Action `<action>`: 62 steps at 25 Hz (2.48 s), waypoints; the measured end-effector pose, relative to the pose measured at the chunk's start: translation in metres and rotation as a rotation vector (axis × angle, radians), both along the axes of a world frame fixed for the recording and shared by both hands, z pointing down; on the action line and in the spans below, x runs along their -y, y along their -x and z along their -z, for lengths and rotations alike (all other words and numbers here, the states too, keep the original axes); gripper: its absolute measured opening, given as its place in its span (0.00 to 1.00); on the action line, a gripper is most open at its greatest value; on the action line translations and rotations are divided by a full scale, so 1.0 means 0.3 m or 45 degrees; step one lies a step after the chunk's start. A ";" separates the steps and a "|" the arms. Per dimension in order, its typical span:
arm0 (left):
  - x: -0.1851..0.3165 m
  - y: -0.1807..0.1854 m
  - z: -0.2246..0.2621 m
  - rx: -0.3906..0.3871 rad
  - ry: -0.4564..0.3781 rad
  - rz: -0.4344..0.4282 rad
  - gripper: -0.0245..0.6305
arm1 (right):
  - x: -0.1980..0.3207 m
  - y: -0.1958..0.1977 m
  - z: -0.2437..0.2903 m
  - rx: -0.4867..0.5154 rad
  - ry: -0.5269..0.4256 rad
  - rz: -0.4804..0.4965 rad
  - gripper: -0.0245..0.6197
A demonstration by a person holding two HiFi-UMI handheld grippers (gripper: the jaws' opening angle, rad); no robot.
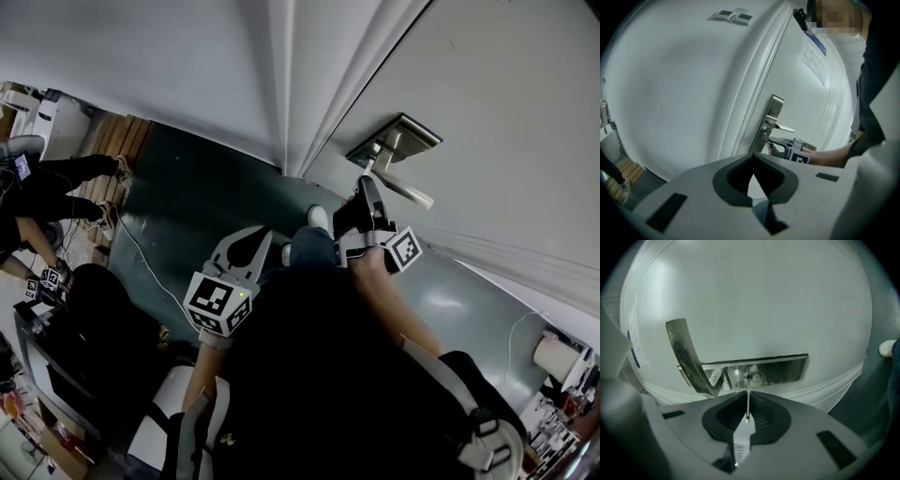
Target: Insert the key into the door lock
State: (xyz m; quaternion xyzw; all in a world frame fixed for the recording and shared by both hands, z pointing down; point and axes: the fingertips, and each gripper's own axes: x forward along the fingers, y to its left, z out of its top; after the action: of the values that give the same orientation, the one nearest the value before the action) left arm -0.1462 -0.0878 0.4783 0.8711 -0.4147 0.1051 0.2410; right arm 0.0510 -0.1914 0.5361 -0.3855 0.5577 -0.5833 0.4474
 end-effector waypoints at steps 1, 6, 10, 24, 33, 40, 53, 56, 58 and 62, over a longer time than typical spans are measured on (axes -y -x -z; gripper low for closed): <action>0.000 0.000 0.002 0.002 -0.001 0.000 0.05 | 0.000 0.003 0.002 -0.003 0.004 -0.006 0.09; 0.002 0.001 0.012 0.009 -0.005 0.003 0.05 | 0.008 -0.013 0.005 -0.056 0.034 -0.049 0.09; -0.003 -0.004 0.010 0.013 -0.001 0.000 0.05 | 0.033 -0.020 0.013 -0.061 0.045 -0.059 0.09; -0.016 -0.017 0.007 0.018 -0.001 -0.006 0.05 | 0.081 -0.043 0.007 -0.113 0.030 -0.089 0.09; -0.059 -0.033 0.019 0.014 -0.016 -0.031 0.05 | 0.036 -0.018 0.003 -0.158 0.067 -0.050 0.15; -0.096 -0.056 0.023 0.011 -0.031 -0.066 0.05 | -0.063 -0.022 -0.004 -0.187 0.088 -0.017 0.17; -0.135 -0.175 0.044 -0.029 -0.071 -0.210 0.05 | -0.263 -0.156 0.082 -0.609 0.012 -0.003 0.08; -0.124 -0.215 0.046 -0.043 -0.088 -0.251 0.05 | -0.297 -0.180 0.096 -0.728 0.006 0.009 0.07; -0.117 -0.236 0.054 -0.052 -0.101 -0.277 0.05 | -0.322 -0.197 0.112 -0.812 -0.002 0.015 0.07; -0.102 -0.271 0.075 -0.065 -0.127 -0.324 0.05 | -0.373 -0.228 0.170 -1.018 -0.039 0.036 0.07</action>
State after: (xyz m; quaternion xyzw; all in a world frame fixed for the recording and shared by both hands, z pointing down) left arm -0.0649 -0.0571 0.4557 0.9300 -0.2993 0.0920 0.1924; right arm 0.1193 -0.0796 0.4851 -0.5677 0.7017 -0.3850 0.1925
